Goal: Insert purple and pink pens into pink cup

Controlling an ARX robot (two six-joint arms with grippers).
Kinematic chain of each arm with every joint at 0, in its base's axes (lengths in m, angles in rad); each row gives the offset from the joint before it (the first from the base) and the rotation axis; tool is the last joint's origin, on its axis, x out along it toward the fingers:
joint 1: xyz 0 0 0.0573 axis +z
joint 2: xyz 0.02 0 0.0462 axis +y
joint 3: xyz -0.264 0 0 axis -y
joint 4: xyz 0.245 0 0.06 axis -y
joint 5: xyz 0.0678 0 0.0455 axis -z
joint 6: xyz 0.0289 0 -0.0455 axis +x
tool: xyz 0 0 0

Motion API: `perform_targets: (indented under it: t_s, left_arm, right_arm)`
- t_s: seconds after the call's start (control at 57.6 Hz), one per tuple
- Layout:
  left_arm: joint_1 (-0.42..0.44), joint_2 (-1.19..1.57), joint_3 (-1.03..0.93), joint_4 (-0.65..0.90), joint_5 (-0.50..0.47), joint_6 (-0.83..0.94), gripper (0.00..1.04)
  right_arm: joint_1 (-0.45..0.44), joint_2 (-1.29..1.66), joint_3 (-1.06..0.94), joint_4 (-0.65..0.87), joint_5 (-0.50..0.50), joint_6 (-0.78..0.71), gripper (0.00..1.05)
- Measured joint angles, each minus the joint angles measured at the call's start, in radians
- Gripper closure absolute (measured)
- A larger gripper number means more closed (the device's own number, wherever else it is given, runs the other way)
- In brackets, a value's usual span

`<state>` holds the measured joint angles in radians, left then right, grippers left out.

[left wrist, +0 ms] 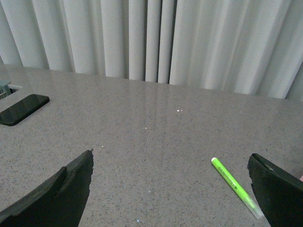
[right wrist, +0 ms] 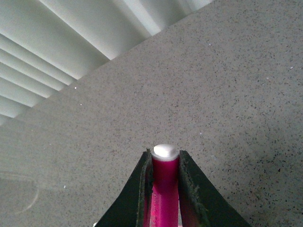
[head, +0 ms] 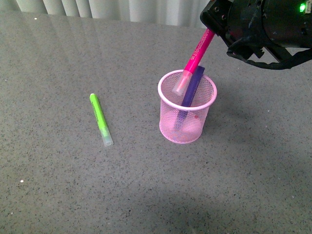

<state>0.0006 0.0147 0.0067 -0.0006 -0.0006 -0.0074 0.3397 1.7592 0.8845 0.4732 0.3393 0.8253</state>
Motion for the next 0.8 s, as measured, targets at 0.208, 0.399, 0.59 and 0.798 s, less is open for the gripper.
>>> perform_targets:
  t_s: [0.208,0.399,0.59,0.798]
  left_arm:
    - [0.0,0.0,0.0,0.0,0.0,0.0,0.08]
    - [0.0,0.0,0.0,0.0,0.0,0.0,0.08]
    - [0.0,0.0,0.0,0.0,0.0,0.0,0.08]
    - [0.0,0.0,0.0,0.0,0.0,0.0,0.08]
  right_arm:
    - [0.002,0.0,-0.016,0.017,-0.025,0.002,0.49]
    - [-0.004,-0.033,-0.03,0.019,-0.02,-0.015,0.06]
    - [-0.149,-0.194,-0.052,-0.034,-0.046,-0.306,0.07]
    - [-0.428,-0.459,-0.225,-0.166,-0.133,-0.457,0.07]
